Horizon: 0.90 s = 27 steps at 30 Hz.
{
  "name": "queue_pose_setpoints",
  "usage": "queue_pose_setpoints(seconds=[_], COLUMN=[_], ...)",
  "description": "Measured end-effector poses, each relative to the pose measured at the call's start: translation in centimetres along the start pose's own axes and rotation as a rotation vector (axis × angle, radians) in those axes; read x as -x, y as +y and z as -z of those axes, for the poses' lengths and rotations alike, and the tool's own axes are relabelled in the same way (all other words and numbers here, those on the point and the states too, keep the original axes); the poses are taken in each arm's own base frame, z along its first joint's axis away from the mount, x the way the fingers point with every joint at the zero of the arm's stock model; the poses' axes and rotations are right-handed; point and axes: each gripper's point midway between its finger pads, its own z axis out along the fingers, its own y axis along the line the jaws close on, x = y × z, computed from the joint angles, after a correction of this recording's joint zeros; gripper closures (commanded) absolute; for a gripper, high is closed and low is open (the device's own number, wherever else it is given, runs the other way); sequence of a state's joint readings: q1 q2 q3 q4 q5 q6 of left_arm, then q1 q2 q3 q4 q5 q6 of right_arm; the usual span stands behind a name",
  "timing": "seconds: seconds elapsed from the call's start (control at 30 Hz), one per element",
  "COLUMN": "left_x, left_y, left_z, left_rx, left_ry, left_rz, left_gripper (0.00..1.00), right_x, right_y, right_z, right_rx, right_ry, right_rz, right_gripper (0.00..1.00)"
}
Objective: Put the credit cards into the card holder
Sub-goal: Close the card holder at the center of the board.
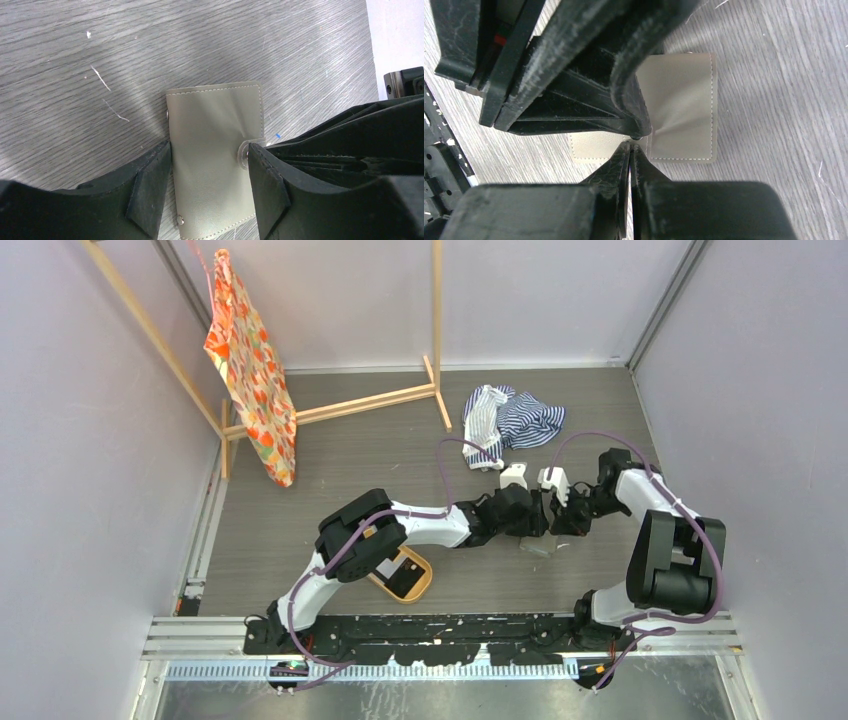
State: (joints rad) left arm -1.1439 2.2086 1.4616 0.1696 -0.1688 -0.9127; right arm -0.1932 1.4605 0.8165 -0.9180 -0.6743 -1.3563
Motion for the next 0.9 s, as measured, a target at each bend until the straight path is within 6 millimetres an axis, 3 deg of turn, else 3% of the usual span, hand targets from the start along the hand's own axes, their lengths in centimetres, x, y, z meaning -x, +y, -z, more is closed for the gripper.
queue_pose_setpoints(seconds=[0.37, 0.63, 0.9], left_x=[0.10, 0.11, 0.13], left_y=[0.07, 0.62, 0.79], left_z=[-0.07, -0.15, -0.19], left_rx=[-0.012, -0.006, -0.014], left_ry=[0.000, -0.001, 0.004], left_rz=[0.015, 0.033, 0.040], left_gripper=[0.45, 0.56, 0.58], right_x=[0.69, 0.66, 0.79], right_y=[-0.23, -0.25, -0.25], right_z=[-0.39, -0.52, -0.70], right_rx=[-0.016, -0.023, -0.027], right_ry=[0.025, 0.053, 0.085], right_rz=[0.040, 0.045, 0.056], right_gripper=[0.92, 0.93, 0.93])
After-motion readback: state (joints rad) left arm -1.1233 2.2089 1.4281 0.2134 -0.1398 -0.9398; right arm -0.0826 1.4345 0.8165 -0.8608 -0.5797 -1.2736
